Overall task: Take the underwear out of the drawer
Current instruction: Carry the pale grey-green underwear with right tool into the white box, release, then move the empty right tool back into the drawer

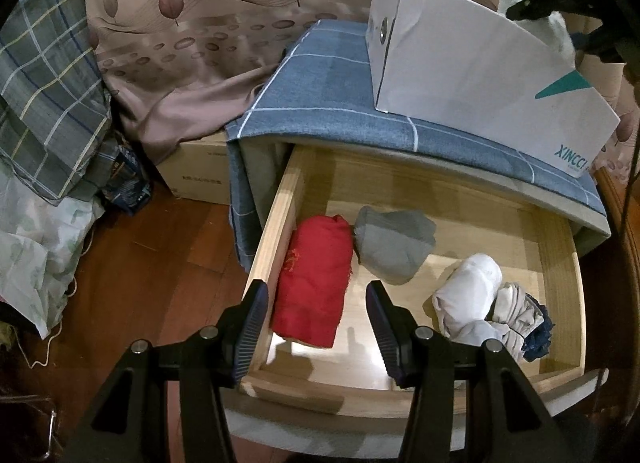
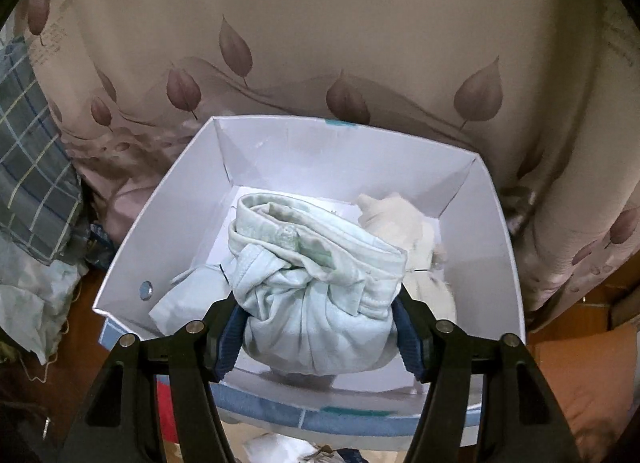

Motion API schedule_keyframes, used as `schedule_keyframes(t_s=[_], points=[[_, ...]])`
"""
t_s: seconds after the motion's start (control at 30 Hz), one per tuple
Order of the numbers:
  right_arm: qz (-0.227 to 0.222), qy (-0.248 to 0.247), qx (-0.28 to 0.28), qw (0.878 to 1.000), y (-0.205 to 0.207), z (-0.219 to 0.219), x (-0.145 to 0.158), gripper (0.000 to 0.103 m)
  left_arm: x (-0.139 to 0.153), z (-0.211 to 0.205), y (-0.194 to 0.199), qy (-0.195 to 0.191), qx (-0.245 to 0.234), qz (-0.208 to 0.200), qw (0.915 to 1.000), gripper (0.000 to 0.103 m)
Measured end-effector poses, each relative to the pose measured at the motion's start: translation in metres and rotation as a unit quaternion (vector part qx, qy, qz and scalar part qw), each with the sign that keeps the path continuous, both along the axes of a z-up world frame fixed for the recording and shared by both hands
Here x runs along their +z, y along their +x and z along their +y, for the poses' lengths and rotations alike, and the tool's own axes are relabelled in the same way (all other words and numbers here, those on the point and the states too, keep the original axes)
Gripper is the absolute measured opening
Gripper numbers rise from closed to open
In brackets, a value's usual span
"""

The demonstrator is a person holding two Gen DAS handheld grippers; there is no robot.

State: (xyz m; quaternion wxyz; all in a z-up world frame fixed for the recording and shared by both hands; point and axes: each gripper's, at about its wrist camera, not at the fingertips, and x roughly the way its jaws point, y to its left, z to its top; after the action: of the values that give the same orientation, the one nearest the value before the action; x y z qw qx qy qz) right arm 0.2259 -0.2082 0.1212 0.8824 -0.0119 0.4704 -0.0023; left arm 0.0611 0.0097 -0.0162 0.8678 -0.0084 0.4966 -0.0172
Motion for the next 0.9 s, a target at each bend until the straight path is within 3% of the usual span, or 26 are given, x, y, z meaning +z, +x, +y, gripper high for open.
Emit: schedule_keyframes(t_s=[0.37,0.57,0.9], points=[[0.020,0.000,-0.003,1.000,0.010,0.001,-0.020,0.063,-0.003,-0.001,0.001,-0.003,0.002,0.002,1.0000,0.052],[0.030,0.006,-0.005,1.000,0.013,0.000,-0.023,0.070,-0.003,0.001,0.000,-0.004,0.003,0.004,1.0000,0.052],[0.020,0.041,0.004,0.999,-0.014,-0.010,0.000,0.073,-0.005,0.001,0.000,-0.003,0.006,0.010,0.9999,0.052]])
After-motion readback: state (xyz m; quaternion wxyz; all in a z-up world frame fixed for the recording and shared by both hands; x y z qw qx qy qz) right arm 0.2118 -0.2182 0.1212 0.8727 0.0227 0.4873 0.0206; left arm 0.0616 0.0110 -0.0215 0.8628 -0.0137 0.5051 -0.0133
